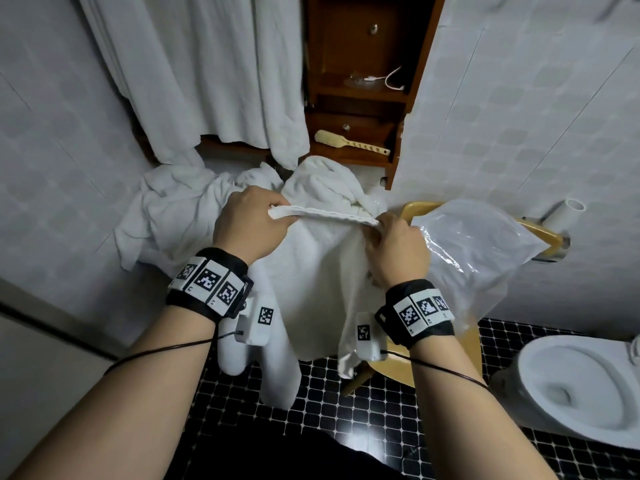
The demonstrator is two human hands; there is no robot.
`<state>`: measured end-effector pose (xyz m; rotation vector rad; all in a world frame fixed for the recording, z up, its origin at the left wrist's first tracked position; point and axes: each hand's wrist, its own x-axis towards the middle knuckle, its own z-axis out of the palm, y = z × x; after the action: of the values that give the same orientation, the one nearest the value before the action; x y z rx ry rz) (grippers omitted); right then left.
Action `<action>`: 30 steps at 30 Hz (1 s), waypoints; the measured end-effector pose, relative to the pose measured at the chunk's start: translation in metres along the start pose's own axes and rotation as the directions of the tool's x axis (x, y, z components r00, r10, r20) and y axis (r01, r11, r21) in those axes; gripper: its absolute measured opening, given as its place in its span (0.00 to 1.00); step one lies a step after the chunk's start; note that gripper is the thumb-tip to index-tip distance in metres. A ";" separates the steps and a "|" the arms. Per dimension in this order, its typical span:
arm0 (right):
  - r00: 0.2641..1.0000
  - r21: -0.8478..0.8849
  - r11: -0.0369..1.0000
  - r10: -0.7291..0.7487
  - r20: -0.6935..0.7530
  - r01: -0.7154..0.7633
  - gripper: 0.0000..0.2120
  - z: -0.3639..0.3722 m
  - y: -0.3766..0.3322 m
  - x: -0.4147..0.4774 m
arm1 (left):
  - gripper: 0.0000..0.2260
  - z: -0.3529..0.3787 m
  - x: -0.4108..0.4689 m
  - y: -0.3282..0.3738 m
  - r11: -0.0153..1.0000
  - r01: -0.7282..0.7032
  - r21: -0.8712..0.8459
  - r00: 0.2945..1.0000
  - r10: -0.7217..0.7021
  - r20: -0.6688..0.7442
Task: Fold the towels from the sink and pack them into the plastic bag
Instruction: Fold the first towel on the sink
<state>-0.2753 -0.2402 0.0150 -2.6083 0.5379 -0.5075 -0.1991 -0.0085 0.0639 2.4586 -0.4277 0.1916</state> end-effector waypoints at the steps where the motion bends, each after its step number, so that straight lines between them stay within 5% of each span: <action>1: 0.999 -0.015 0.999 0.033 0.023 -0.033 0.16 0.003 -0.005 0.001 | 0.06 -0.004 0.003 -0.006 1.000 0.013 0.010 1.000 -0.013 0.009; 6: 0.995 -0.070 0.995 0.077 0.055 -0.073 0.20 0.015 -0.033 0.008 | 0.17 -0.022 0.021 -0.044 0.998 0.058 0.028 0.997 -0.059 0.042; 10: 0.985 -0.168 0.975 0.159 0.065 -0.146 0.15 0.018 -0.035 0.010 | 0.13 -0.032 0.035 -0.071 0.996 0.080 0.036 0.996 -0.081 0.038; 15: 0.990 0.079 0.990 0.107 0.091 -0.114 0.15 0.027 -0.069 0.005 | 0.21 -0.032 0.048 -0.102 0.991 0.127 0.049 0.988 -0.131 0.080; 23: 0.966 0.052 0.985 -0.147 -0.214 0.162 0.08 0.032 -0.141 -0.007 | 0.11 -0.026 0.028 -0.140 0.950 0.180 0.255 0.839 -0.284 0.465; 30: 0.916 0.026 0.928 -0.361 -0.177 0.371 0.13 0.025 -0.161 -0.010 | 0.14 -0.017 0.015 -0.115 0.990 0.132 -0.043 0.759 -0.073 0.647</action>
<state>-0.2273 -0.0932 0.0678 -2.6302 0.0749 -0.8577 -0.1452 0.0840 0.0160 2.3944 -0.5675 -0.7390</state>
